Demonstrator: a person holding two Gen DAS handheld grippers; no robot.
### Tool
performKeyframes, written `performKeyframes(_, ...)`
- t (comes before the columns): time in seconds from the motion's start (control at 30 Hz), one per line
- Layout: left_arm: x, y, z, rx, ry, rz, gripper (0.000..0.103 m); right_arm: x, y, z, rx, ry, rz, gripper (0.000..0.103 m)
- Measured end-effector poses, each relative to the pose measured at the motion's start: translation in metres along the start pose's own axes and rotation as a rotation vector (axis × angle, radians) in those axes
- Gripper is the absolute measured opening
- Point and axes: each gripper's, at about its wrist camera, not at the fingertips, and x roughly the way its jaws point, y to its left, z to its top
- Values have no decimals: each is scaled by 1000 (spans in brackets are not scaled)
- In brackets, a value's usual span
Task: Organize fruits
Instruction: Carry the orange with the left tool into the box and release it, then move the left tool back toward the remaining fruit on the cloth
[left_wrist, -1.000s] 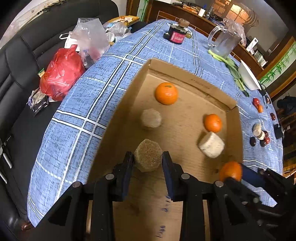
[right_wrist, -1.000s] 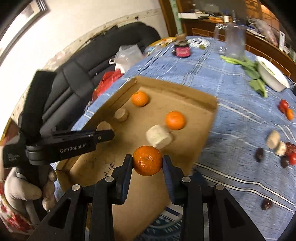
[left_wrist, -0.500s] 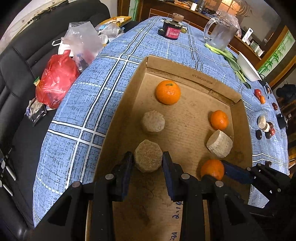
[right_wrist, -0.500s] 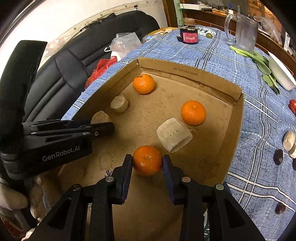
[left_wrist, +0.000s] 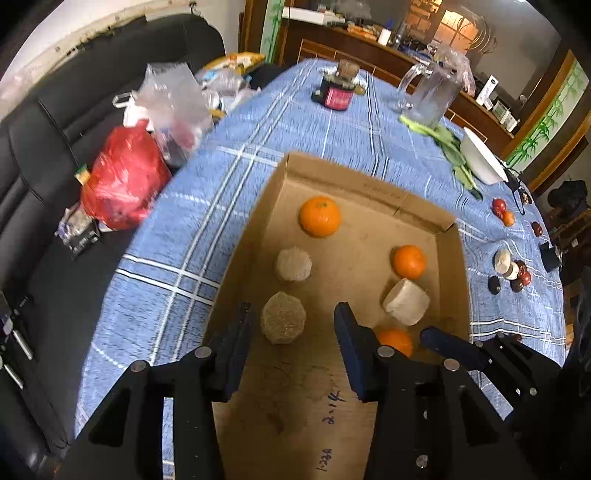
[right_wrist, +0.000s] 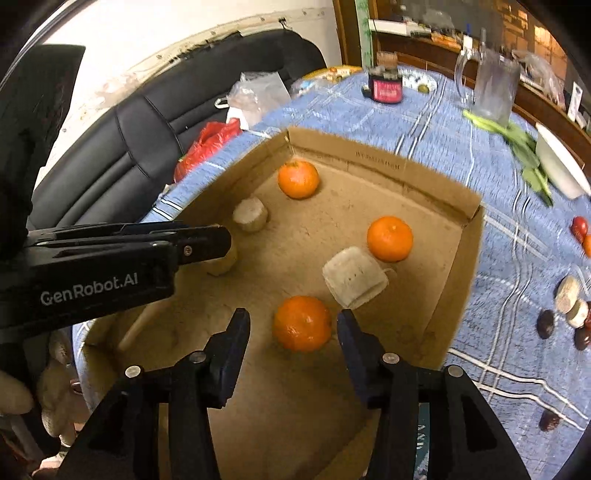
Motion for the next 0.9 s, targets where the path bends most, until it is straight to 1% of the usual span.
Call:
performKeyframes(0.03,-6,-2,1,3,-12,11,50,-5,0,-1,4,-11,-4,54)
performKeyframes(0.1,-19,-9,3,5,-38,32,61,-17,-4,-3,34,-33,3,57)
performKeyframes(0.27,-45,-33,3,34,-80,21,64,-43,-26,-15,130,-79,2,59)
performKeyframes(0.33,-53,-47,2,64,-94,30,65,-54,-38,-21,172,-97,-6,60)
performKeyframes(0.47,-68,-85,-5,172,-141,94,65,-73,-63,-36,247,-122,-18,62)
performKeyframes(0.63,-81,-127,-16,285,-197,161,65,-88,-87,-51,299,-135,-29,64)
performKeyframes(0.77,-87,-155,-22,337,-217,170,66,-99,-103,-61,317,-143,-32,64)
performKeyframes(0.9,-88,-179,-29,358,-220,172,67,-112,-119,-72,332,-153,-36,65)
